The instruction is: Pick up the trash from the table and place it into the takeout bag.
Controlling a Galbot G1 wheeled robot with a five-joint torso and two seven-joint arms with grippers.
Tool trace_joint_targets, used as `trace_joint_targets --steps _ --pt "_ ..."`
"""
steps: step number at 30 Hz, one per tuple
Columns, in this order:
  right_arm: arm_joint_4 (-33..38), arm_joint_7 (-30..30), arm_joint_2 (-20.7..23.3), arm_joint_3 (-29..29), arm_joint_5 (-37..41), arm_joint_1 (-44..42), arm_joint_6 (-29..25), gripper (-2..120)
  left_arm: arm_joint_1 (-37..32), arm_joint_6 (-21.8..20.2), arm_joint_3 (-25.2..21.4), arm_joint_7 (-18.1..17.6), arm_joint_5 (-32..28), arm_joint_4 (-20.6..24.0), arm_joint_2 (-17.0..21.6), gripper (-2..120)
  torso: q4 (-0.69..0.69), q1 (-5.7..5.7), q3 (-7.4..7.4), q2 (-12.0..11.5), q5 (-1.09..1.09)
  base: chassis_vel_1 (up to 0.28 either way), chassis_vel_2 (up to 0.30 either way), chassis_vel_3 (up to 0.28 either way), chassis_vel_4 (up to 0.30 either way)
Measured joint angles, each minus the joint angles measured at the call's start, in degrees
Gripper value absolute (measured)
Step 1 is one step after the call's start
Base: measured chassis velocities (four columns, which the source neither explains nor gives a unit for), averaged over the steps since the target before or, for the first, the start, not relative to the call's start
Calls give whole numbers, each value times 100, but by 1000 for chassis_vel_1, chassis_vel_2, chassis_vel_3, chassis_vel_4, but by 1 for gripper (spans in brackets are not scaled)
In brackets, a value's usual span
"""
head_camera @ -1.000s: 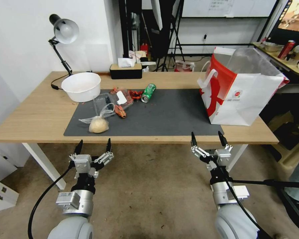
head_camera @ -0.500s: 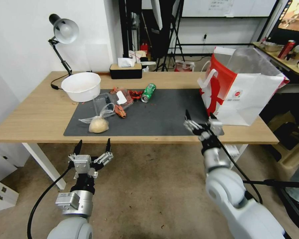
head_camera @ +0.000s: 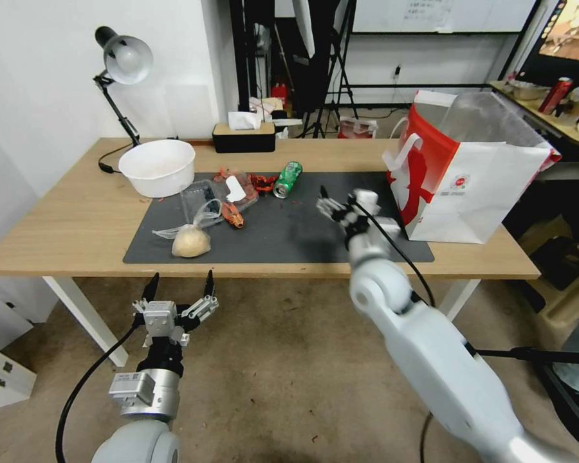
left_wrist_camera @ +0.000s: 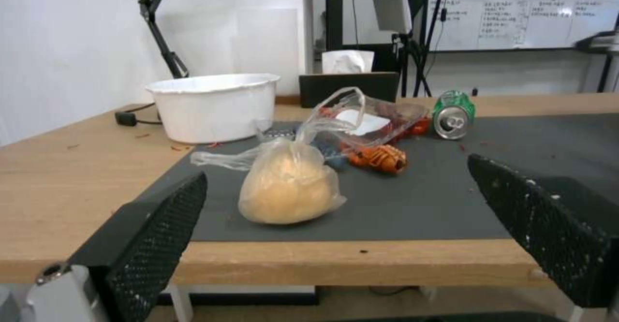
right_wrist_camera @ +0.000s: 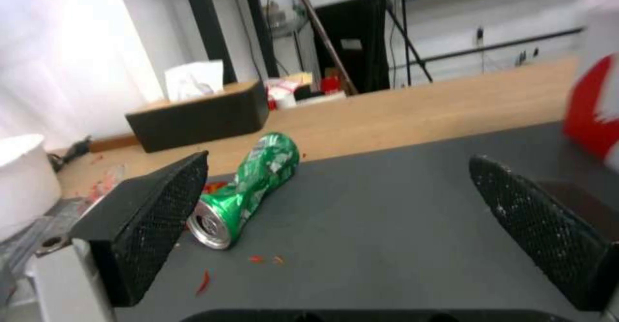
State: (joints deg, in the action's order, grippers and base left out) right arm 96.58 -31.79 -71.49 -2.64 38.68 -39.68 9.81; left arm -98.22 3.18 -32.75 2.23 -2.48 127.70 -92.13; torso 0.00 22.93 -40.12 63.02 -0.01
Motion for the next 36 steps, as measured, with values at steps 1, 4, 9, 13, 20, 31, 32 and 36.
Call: trace_joint_targets --steps 1,4,9,13,20,31,32,36 --pt "-416 -30 -178 -183 135 328 24 100 0 10 -11 0 2 -18 0 100 -1 0 0 0 0 0 0 0 0" --pt "-731 -47 -301 -328 251 543 55 100 1 18 -13 0 9 -35 0 100 -1 0 0 0 0 0 0 0 0" --pt "-1466 -49 -646 -581 546 988 90 100 3 35 -15 -2 22 -61 0 100 -2 0 1 0 0 0 0 0 0" --pt "-1889 -30 -867 -661 680 1239 94 100 7 51 -24 -8 24 -84 0 100 -1 -1 0 1 1 0 0 0 0" --pt "-2580 42 -1220 -769 831 1708 100 100 34 67 -30 -18 23 -136 0 100 -1 -1 0 1 1 0 0 0 0" --pt "-3572 116 -1593 -901 1030 2241 199 100 44 164 -46 -44 18 -232 0 100 -1 -1 1 1 1 0 0 0 0" --pt "-3668 126 -1634 -903 1032 2285 199 100 46 168 -47 -44 16 -235 0 100 -1 -1 1 1 1 0 0 0 0" --pt "-3865 142 -1721 -903 1047 2355 202 100 52 170 -48 -47 10 -237 0 100 0 -1 1 1 2 0 0 0 0"
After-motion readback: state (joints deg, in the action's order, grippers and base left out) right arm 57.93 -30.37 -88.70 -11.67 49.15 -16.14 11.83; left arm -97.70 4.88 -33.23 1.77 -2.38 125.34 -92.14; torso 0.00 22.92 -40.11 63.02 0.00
